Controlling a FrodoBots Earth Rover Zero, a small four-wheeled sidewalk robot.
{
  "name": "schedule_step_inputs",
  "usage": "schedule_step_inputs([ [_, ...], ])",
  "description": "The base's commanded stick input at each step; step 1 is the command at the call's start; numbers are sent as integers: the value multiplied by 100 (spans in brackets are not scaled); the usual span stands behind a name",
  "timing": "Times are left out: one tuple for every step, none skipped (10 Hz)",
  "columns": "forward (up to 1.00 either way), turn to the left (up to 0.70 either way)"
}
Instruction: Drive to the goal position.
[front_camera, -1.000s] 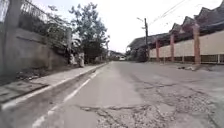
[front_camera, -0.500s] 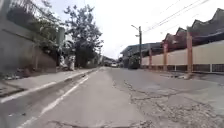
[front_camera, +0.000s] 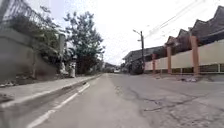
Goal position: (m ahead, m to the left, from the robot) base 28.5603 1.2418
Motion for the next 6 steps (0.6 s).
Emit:
schedule_step_inputs([
  [70, 0],
  [70, 0],
  [70, 0],
  [70, 0],
  [70, 0],
  [70, 0],
])
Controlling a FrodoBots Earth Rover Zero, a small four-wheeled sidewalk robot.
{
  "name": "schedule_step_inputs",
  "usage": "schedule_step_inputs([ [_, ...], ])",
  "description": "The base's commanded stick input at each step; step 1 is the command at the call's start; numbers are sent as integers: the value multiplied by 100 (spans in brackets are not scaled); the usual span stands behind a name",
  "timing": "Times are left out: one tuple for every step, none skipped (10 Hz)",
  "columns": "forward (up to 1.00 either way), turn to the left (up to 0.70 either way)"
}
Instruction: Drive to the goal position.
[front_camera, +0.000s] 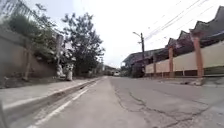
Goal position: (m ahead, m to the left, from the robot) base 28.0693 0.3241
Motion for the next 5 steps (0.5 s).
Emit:
schedule_step_inputs([
  [70, 0],
  [70, 0],
  [70, 0],
  [70, 0],
  [70, 0],
])
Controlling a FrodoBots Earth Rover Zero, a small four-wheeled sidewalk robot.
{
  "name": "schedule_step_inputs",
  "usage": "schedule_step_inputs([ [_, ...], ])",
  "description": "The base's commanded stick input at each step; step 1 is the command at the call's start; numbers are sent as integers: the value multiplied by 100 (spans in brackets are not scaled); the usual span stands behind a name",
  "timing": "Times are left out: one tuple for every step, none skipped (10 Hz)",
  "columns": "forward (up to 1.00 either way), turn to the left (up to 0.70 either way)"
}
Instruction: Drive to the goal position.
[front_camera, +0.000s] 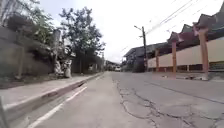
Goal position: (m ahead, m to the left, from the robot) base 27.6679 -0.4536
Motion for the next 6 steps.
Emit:
schedule_step_inputs([
  [70, 0],
  [70, 0],
  [70, 0],
  [70, 0],
  [70, 0],
  [70, 0],
])
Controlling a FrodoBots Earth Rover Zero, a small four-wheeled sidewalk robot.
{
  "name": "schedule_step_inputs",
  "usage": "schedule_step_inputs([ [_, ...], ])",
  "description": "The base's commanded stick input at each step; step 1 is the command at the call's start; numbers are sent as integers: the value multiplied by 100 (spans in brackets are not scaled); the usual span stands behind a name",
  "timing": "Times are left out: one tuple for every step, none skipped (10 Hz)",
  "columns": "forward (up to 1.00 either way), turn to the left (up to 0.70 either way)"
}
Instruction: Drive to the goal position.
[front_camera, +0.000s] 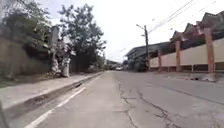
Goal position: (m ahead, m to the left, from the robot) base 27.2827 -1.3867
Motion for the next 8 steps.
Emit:
schedule_step_inputs([
  [70, 0],
  [70, 0],
  [70, 0],
  [70, 0],
  [70, 0],
  [70, 0],
  [70, 0],
  [70, 0],
])
